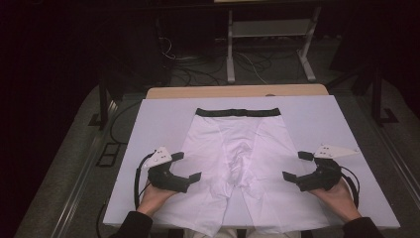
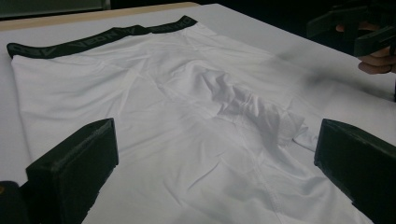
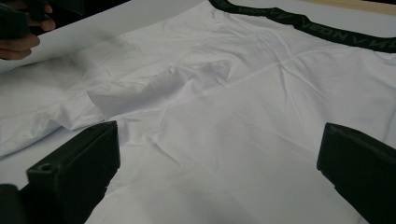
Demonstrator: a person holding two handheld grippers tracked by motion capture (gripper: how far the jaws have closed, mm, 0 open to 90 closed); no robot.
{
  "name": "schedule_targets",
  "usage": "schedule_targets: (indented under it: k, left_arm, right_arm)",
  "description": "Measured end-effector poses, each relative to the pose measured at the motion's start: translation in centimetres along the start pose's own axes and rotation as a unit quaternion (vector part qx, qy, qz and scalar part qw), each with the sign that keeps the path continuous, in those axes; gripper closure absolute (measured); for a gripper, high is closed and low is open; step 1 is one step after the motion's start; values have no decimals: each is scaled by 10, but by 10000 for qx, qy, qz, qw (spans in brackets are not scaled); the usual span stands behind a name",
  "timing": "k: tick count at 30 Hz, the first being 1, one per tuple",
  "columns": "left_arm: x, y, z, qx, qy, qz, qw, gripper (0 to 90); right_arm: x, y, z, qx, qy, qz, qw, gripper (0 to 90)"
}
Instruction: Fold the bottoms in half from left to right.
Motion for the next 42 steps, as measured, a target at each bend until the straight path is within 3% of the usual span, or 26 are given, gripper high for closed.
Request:
schedule_targets:
  k: [16, 22, 27, 30, 42]
  left_arm:
    - [-1, 1, 0, 46, 35, 24, 10000, 0]
    - [-2, 1, 3, 63, 57, 51, 10000, 0]
    - [-2, 1, 3, 44, 56, 44, 10000, 0]
    - [-2, 0, 3, 43, 73, 47, 10000, 0]
    - [-3, 0, 4, 24, 99, 74, 9999, 0]
  right_arm:
    - [-1, 1, -2, -58, -17, 19, 10000, 0]
    - [-3, 2, -4, 67, 29, 31, 10000, 0]
    - [-4, 5, -6, -26, -16, 40, 10000, 0]
    - [-6, 11, -7, -139, -62, 47, 9999, 0]
    - [-8, 32, -4, -117, -40, 37, 9999, 0]
Point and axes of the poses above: each handheld gripper's, and its own axes: x roughly forward along the jaws, y roughly out of its top, z roughly to its right, the point moved 4 cm from there along x, roughly forward along the jaws, and after that the axes turned 15 degrees about -y, right-handed, at the moved point
